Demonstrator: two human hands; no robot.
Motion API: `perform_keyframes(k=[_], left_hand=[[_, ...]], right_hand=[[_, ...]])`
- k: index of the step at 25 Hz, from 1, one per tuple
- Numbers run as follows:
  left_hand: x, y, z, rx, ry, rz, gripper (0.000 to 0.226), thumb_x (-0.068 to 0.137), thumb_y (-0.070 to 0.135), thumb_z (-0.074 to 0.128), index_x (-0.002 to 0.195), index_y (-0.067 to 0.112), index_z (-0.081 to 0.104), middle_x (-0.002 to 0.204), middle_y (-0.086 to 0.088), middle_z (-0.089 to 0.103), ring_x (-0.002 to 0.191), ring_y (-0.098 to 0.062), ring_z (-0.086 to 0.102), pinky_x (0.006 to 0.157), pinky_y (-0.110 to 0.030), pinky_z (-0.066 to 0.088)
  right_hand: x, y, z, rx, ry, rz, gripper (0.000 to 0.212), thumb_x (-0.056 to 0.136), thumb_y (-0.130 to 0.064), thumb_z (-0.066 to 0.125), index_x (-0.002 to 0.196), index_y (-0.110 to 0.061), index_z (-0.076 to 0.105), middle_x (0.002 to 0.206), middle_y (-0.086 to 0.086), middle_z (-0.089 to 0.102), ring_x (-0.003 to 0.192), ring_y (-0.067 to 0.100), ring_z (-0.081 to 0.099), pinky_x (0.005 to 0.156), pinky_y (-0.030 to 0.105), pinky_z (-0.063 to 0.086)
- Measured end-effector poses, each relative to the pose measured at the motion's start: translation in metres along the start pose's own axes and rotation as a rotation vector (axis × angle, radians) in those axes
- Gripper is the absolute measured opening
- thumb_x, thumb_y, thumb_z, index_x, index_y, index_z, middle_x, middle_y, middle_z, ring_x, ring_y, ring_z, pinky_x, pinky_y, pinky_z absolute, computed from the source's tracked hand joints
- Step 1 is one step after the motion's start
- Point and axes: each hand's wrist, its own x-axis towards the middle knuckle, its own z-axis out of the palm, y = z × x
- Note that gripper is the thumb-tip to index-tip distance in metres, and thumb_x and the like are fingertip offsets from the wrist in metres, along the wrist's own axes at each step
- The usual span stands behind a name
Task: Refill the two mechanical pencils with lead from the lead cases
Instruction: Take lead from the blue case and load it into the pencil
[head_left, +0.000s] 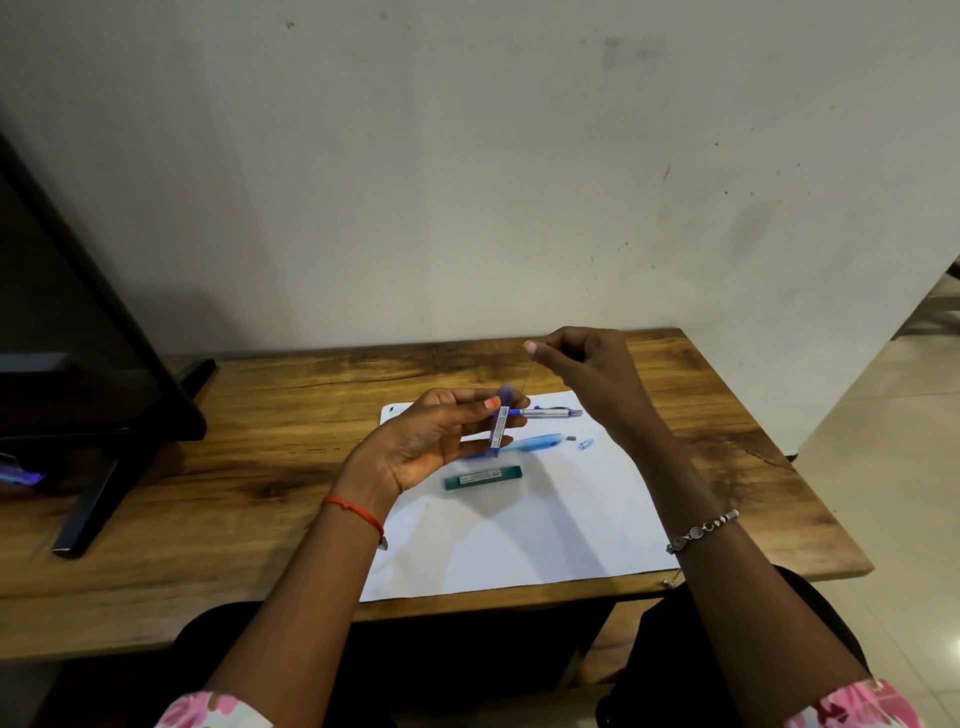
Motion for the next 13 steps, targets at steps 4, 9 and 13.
perform_keyframes(k=[4,9,13], left_hand=[[0.001,-0.001,-0.001,0.022,0.038,0.01,0.023,0.089,0.006,0.049,0.09,0.015,0.07,0.09,0.005,0.075,0.087,-0.01,0.07,0.081,-0.028,0.055],[0.002,-0.003,-0.002,0.058,0.071,0.034,0.022,0.089,0.006,0.05,0.092,0.016,0.069,0.089,0.007,0.075,0.085,-0.008,0.07,0.08,-0.026,0.055],[0.003,-0.002,0.0,0.08,0.079,0.033,0.021,0.09,0.007,0.049,0.092,0.016,0.068,0.087,0.008,0.075,0.084,-0.007,0.07,0.078,-0.025,0.056]], right_hand=[[0.005,0.006,-0.004,0.212,-0.026,0.111,0.019,0.091,-0.001,0.049,0.086,-0.011,0.065,0.067,0.001,0.056,0.061,0.011,0.047,0.057,0.02,0.039],[0.007,0.012,-0.013,0.584,-0.076,0.085,0.028,0.088,0.015,0.042,0.1,-0.004,0.059,0.09,0.009,0.067,0.077,0.012,0.068,0.071,0.019,0.053],[0.005,0.007,-0.013,0.555,-0.171,0.017,0.02,0.086,0.008,0.053,0.094,-0.002,0.067,0.084,0.002,0.075,0.087,0.015,0.071,0.084,0.021,0.054]])
